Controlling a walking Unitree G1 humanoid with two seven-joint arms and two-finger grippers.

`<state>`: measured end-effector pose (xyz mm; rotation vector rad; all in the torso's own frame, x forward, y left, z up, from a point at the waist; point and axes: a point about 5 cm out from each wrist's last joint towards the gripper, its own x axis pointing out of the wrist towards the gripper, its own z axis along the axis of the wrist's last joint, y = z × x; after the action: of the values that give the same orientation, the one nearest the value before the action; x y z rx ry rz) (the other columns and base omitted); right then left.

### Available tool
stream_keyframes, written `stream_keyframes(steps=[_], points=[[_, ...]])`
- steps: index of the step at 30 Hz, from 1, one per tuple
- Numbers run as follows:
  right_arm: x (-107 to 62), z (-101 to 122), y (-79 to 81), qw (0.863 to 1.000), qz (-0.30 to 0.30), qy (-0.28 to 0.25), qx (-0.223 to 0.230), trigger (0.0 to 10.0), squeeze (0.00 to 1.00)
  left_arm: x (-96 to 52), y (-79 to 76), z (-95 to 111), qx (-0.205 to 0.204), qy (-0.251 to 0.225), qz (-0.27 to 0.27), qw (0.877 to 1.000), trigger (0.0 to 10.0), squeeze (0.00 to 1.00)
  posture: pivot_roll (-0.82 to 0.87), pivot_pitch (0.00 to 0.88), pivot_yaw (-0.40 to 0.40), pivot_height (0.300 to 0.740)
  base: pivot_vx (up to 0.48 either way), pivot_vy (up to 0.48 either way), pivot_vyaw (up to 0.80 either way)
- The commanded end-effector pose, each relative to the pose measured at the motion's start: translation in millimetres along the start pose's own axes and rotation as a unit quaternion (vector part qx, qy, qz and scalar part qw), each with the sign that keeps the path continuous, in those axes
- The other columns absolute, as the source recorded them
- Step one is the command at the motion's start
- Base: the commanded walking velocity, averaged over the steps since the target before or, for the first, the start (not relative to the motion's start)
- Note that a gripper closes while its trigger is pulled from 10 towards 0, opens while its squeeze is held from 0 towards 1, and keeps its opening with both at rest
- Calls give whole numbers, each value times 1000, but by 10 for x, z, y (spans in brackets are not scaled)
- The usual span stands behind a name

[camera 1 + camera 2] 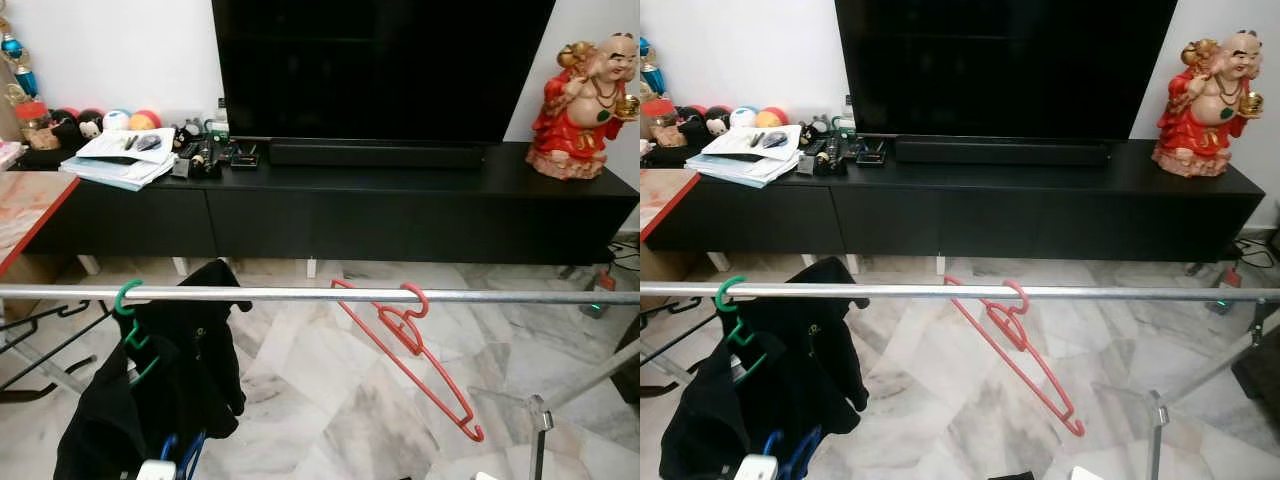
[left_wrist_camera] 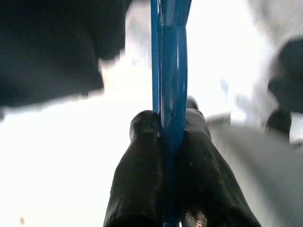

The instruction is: Hang hanger

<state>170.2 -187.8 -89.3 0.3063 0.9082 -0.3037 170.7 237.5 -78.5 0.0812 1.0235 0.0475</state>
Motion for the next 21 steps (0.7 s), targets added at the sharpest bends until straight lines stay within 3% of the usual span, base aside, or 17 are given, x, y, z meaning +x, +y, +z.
stream_keyframes(steps=[1,6,21], points=[[1,12,-12,1000,-1,-3,-3,10000,0,-4,5,-44,6,4,8,1000,10000,0,90,0,-23,740,0,0,0],[0,14,-37,1000,-3,-2,-8,10000,0,-38,-29,-307,4,36,10,999,10000,0,85,0,-27,740,-49,0,0],[4,33,-20,1000,0,-5,-12,10000,0,-12,-133,-285,11,31,6,999,10000,0,82,0,-23,740,-325,0,0]])
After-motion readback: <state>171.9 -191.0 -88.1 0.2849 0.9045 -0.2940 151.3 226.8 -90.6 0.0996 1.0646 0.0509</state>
